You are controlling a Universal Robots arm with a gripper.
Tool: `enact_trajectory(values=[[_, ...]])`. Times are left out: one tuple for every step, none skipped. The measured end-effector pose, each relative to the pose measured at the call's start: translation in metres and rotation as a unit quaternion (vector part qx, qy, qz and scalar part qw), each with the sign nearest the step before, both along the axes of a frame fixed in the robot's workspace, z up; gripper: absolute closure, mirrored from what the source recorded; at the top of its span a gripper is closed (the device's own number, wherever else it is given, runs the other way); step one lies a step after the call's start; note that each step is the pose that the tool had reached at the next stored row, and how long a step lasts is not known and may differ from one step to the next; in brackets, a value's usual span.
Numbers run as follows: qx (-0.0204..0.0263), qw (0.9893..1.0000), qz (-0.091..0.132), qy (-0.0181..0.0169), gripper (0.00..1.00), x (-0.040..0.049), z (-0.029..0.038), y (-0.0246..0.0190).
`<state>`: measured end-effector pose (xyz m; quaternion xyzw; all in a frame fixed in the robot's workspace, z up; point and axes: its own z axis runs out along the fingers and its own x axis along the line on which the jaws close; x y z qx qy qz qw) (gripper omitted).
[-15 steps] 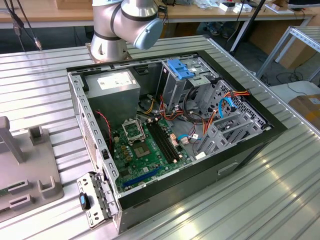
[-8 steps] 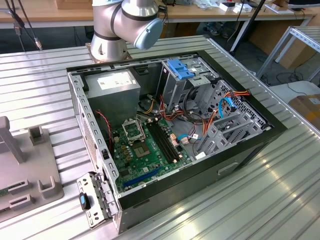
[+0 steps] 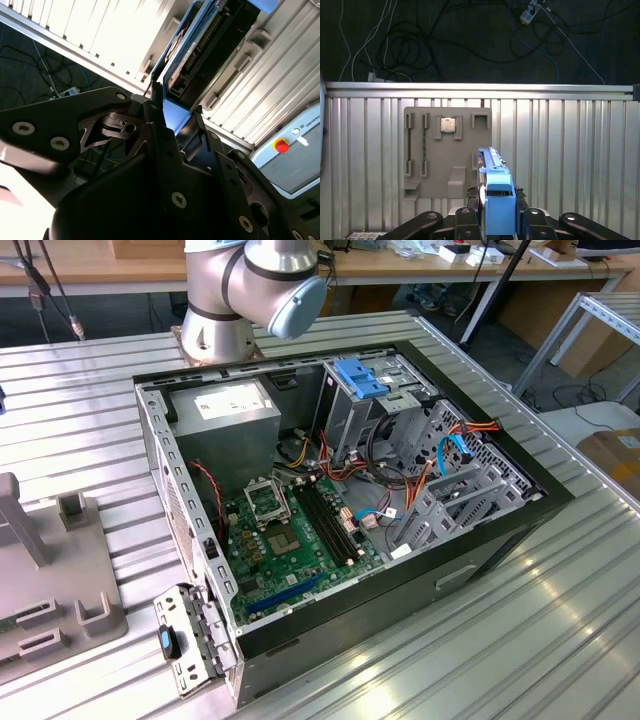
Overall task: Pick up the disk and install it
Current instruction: 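Pick up the disk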
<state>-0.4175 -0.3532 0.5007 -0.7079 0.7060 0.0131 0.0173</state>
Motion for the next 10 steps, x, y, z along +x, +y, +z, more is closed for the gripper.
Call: enact_trajectory(values=[[0.0, 1.0, 0.0, 0.0, 0.64, 0.0013, 0.0, 0.0], [0.0, 1.0, 0.0, 0.0, 0.64, 0.0027, 0.0, 0.0], [0.0, 1.0, 0.0, 0.0, 0.64, 0.0045, 0.0, 0.0], [0.0, 1.0, 0.0, 0.0, 0.64, 0.0059, 0.0, 0.0], [0.0, 1.0, 0.0, 0.0, 0.64, 0.008, 0.0, 0.0], [0.0, 1.0, 0.0, 0.0, 0.64, 0.0107, 0.0, 0.0], [0.0, 1.0, 0.0, 0.0, 0.64, 0.0122, 0.0, 0.0], [0.0, 1.0, 0.0, 0.0, 0.64, 0.0139, 0.0, 0.0], [0.0, 1.0, 0.0, 0.0, 0.64, 0.0164, 0.0, 0.0], [0.0, 1.0, 0.0, 0.0, 0.64, 0.018, 0.0, 0.0]])
